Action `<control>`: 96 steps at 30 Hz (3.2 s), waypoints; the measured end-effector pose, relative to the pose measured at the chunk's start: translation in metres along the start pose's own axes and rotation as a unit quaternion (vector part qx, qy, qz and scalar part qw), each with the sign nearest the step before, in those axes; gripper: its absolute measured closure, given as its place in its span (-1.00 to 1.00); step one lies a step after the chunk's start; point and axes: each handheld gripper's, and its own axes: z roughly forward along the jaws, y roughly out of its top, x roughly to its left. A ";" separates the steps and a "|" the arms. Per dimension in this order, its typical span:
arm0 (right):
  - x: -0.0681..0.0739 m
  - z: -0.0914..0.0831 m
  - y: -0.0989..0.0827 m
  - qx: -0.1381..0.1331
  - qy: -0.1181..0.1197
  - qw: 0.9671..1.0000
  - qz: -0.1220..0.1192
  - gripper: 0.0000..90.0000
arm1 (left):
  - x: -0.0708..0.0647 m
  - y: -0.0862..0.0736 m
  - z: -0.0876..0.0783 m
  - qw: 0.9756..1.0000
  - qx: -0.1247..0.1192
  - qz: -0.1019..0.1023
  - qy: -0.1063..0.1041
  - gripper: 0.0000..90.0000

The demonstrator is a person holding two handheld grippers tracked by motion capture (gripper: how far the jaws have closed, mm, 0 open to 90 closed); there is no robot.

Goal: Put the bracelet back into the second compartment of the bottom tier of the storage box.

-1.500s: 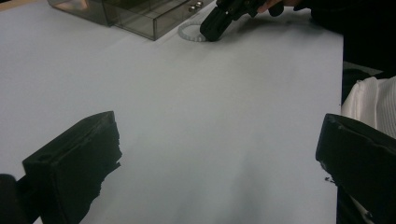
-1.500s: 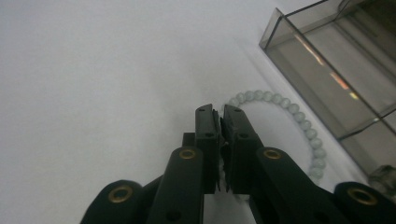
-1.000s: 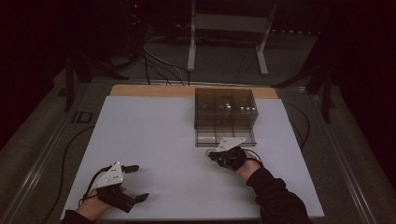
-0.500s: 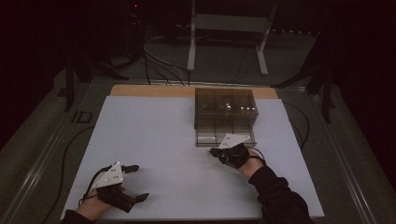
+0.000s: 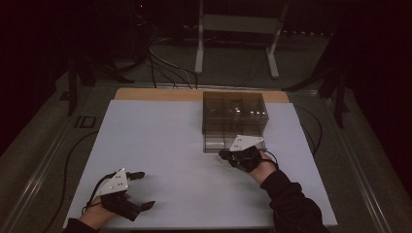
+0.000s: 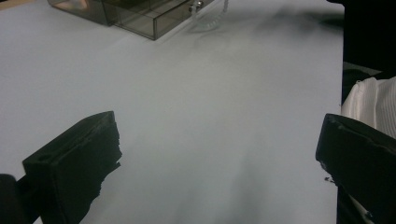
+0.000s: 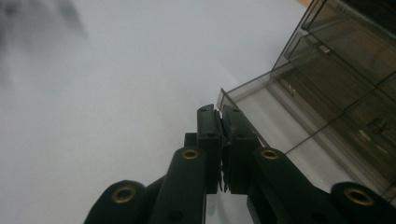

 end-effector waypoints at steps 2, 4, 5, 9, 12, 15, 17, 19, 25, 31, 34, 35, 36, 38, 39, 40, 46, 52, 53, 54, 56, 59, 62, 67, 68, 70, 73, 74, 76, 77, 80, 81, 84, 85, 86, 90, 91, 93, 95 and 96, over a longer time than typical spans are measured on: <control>0.001 -0.002 0.002 -0.003 0.001 1.000 0.000 0.95 | 0.000 0.000 0.000 1.000 0.001 0.000 0.000 -1.00; 0.001 -0.003 0.003 -0.007 0.001 1.000 0.001 0.95 | 0.000 0.000 0.000 1.000 0.001 -0.001 0.000 -1.00; 0.001 -0.004 0.004 -0.008 0.000 1.000 -0.001 0.95 | 0.000 0.000 0.000 1.000 0.001 -0.001 0.000 -1.00; 0.001 -0.007 0.006 -0.012 -0.002 1.000 -0.002 0.95 | 0.000 0.000 0.000 1.000 0.001 -0.001 0.000 -1.00; 0.001 -0.010 0.008 -0.015 -0.002 1.000 0.000 0.95 | 0.000 0.000 0.000 1.000 0.001 -0.001 0.000 -1.00; 0.001 -0.013 0.010 -0.019 -0.003 1.000 -0.001 0.95 | 0.000 0.000 0.000 1.000 0.000 -0.002 0.000 -1.00; 0.001 -0.015 0.012 -0.022 -0.003 1.000 0.000 0.95 | 0.000 0.000 0.000 1.000 -0.001 -0.002 -0.001 -1.00; 0.001 -0.018 0.013 -0.025 -0.004 1.000 -0.001 0.95 | 0.000 0.000 0.000 1.000 0.001 -0.001 0.000 -1.00; 0.000 -0.024 0.017 -0.031 -0.009 0.999 -0.004 0.95 | 0.000 0.000 0.001 1.000 0.001 -0.001 0.000 -1.00; -0.002 -0.031 0.022 -0.040 -0.014 0.999 -0.004 0.95 | 0.000 0.000 0.001 1.000 0.002 0.000 0.001 -1.00; -0.003 -0.034 0.025 -0.045 -0.014 0.999 -0.003 0.95 | 0.000 0.000 0.001 1.000 0.002 0.000 0.001 -1.00; -0.003 -0.035 0.026 -0.046 -0.015 0.999 -0.004 0.95 | 0.000 0.000 0.001 1.000 0.002 0.000 0.001 -1.00; -0.004 -0.036 0.027 -0.046 -0.015 0.999 -0.005 0.95 | 0.000 0.000 0.001 1.000 0.002 -0.001 0.001 -1.00; -0.004 -0.037 0.028 -0.046 -0.016 0.999 -0.008 0.95 | 0.000 0.000 0.001 1.000 0.002 0.000 0.000 -1.00; -0.005 -0.037 0.028 -0.045 -0.016 0.999 -0.007 0.95 | 0.000 0.000 0.001 1.000 0.002 0.000 0.000 -1.00; -0.005 -0.038 0.029 -0.046 -0.015 0.999 -0.005 0.95 | 0.000 0.000 0.001 1.000 0.002 -0.001 0.000 -1.00; -0.009 -0.041 0.033 -0.050 -0.021 0.999 -0.005 0.95 | 0.000 0.000 0.001 1.000 0.002 0.000 -0.001 -1.00; -0.015 -0.041 0.036 -0.051 -0.025 0.998 -0.007 0.95 | 0.000 0.000 0.001 1.000 0.002 0.000 0.000 -1.00; -0.015 -0.041 0.037 -0.051 -0.027 0.998 -0.008 0.95 | 0.000 0.000 0.001 1.000 0.002 0.000 0.000 -1.00; -0.016 -0.041 0.037 -0.051 -0.029 0.998 -0.007 0.95 | 0.000 0.000 0.001 1.000 0.002 0.000 0.000 -1.00; -0.018 -0.041 0.039 -0.050 -0.029 0.998 -0.006 0.95 | 0.000 0.000 0.001 1.000 0.002 0.001 0.001 -1.00; -0.020 -0.042 0.040 -0.051 -0.033 0.998 -0.007 0.95 | 0.000 0.000 0.001 1.000 0.002 0.001 0.000 -1.00; -0.023 -0.042 0.042 -0.051 -0.037 0.998 -0.006 0.95 | 0.000 0.000 0.001 1.000 0.001 0.001 0.001 -1.00; -0.029 -0.041 0.041 -0.051 -0.042 0.998 0.000 0.95 | 0.000 0.000 0.001 1.000 0.001 -0.001 0.000 -1.00; -0.030 -0.041 0.041 -0.051 -0.043 0.998 0.001 0.95 | 0.000 0.000 0.001 1.000 0.001 -0.001 0.000 -1.00; -0.033 -0.041 0.042 -0.050 -0.045 0.998 0.002 0.95 | 0.000 0.000 0.001 1.000 0.001 -0.001 0.000 -1.00; -0.037 -0.040 0.042 -0.050 -0.049 0.998 0.004 0.95 | 0.000 0.000 0.001 1.000 0.002 -0.001 0.000 -1.00; -0.038 -0.040 0.042 -0.050 -0.050 0.997 0.005 0.95 | 0.000 0.000 0.001 1.000 0.002 -0.001 0.000 -1.00; -0.040 -0.040 0.042 -0.049 -0.052 0.997 0.006 0.95 | 0.000 0.000 0.001 1.000 0.001 -0.001 0.000 -1.00; -0.042 -0.040 0.043 -0.048 -0.054 0.997 0.006 0.95 | 0.000 0.000 0.001 1.000 0.002 -0.001 0.000 -1.00; -0.046 -0.039 0.043 -0.049 -0.058 0.997 0.009 0.95 | 0.000 0.000 0.001 1.000 0.003 0.000 -0.001 -1.00; -0.047 -0.039 0.043 -0.049 -0.059 0.997 0.010 0.95 | 0.000 0.000 0.001 1.000 0.002 0.000 -0.001 -1.00; -0.052 -0.038 0.042 -0.050 -0.063 0.997 0.016 0.95 | 0.001 0.000 0.001 1.000 0.002 -0.001 0.000 -1.00; -0.053 -0.038 0.042 -0.051 -0.064 0.997 0.016 0.95 | 0.001 0.000 0.001 1.000 0.002 -0.001 0.000 -1.00; -0.054 -0.038 0.042 -0.050 -0.065 0.996 0.018 0.95 | 0.001 0.000 0.001 1.000 0.001 -0.001 0.000 -1.00; -0.060 -0.036 0.042 -0.050 -0.072 0.996 0.019 0.95 | 0.001 0.000 0.001 1.000 0.002 -0.001 0.000 -1.00; -0.061 -0.035 0.042 -0.051 -0.072 0.996 0.018 0.95 | 0.001 0.000 0.001 1.000 0.001 -0.001 0.000 -1.00; -0.063 -0.034 0.041 -0.055 -0.073 0.996 0.020 0.95 | 0.001 0.000 0.001 1.000 0.001 -0.001 0.000 -1.00; -0.066 -0.033 0.040 -0.054 -0.074 0.996 0.022 0.95 | 0.001 0.000 0.001 1.000 0.001 -0.001 0.000 -1.00; -0.067 -0.032 0.040 -0.054 -0.076 0.995 0.022 0.95 | 0.001 0.000 0.001 1.000 0.001 -0.001 0.000 -1.00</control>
